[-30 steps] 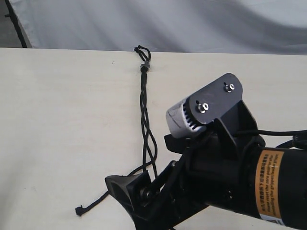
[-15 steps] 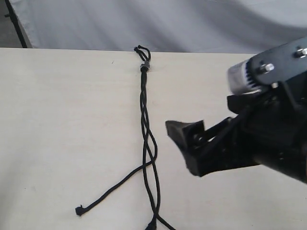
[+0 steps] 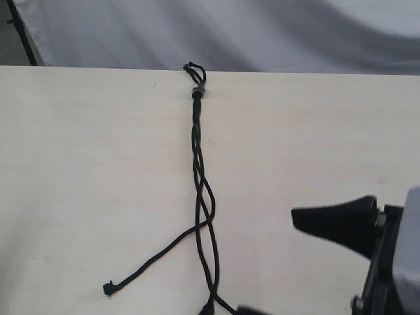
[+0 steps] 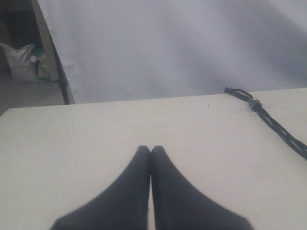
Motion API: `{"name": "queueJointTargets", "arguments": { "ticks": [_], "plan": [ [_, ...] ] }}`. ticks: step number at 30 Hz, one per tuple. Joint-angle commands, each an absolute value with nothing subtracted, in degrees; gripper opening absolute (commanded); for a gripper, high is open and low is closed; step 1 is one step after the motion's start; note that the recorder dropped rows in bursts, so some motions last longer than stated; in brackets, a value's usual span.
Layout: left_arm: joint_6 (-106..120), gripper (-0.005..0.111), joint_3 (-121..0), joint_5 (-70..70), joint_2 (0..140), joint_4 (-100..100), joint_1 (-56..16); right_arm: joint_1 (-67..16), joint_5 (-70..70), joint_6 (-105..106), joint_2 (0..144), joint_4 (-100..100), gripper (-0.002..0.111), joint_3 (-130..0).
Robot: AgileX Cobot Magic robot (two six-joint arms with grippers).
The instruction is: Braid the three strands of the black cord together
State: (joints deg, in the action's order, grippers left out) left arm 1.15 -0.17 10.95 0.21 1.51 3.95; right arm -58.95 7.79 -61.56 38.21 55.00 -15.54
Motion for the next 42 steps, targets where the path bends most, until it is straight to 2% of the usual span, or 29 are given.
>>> {"name": "queueJointTargets", "arguments": {
  "ticks": [1, 4, 10, 13, 16, 21, 24, 28, 33, 42],
  "plan": [
    [1.3, 0.000, 0.0, 11.1, 0.0, 0.9, 4.1, -58.9, -7.4, -18.7, 37.7, 13.3, 0.105, -5.4],
    [1.3, 0.000, 0.0, 11.1, 0.0, 0.9, 4.1, -58.9, -16.4, -10.9, 37.7, 5.9, 0.105, 0.0],
    [1.3, 0.000, 0.0, 11.1, 0.0, 0.9, 4.1, -58.9, -14.6, -10.8, 37.4, 5.9, 0.105, 0.0],
    [1.3, 0.000, 0.0, 11.1, 0.0, 0.9, 4.1, -57.4, -13.2, -12.2, 30.5, 5.9, 0.105, 0.0],
    [1.3, 0.000, 0.0, 11.1, 0.0, 0.9, 4.1, -43.3, -9.3, -15.3, 16.5, 5.9, 0.105, 0.0],
    [1.3, 0.000, 0.0, 11.1, 0.0, 0.9, 4.1, -19.8, -5.1, -17.4, 5.4, 5.9, 0.105, 0.0],
    [1.3, 0.000, 0.0, 11.1, 0.0, 0.9, 4.1, -11.2, 0.0, -17.0, 1.5, 5.9, 0.105, 0.0],
    [1.3, 0.000, 0.0, 11.1, 0.0, 0.9, 4.1, -4.0, 8.2, -15.1, 0.0, 5.9, 0.105, 0.0],
    [1.3, 0.000, 0.0, 11.1, 0.0, 0.9, 4.1, -0.1, 11.0, -14.6, 0.0, 6.0, 0.105, 0.0],
    [1.3, 0.000, 0.0, 11.1, 0.0, 0.9, 4.1, -0.1, 10.8, -11.2, 0.0, 6.1, 0.105, 0.0]
  ]
}}
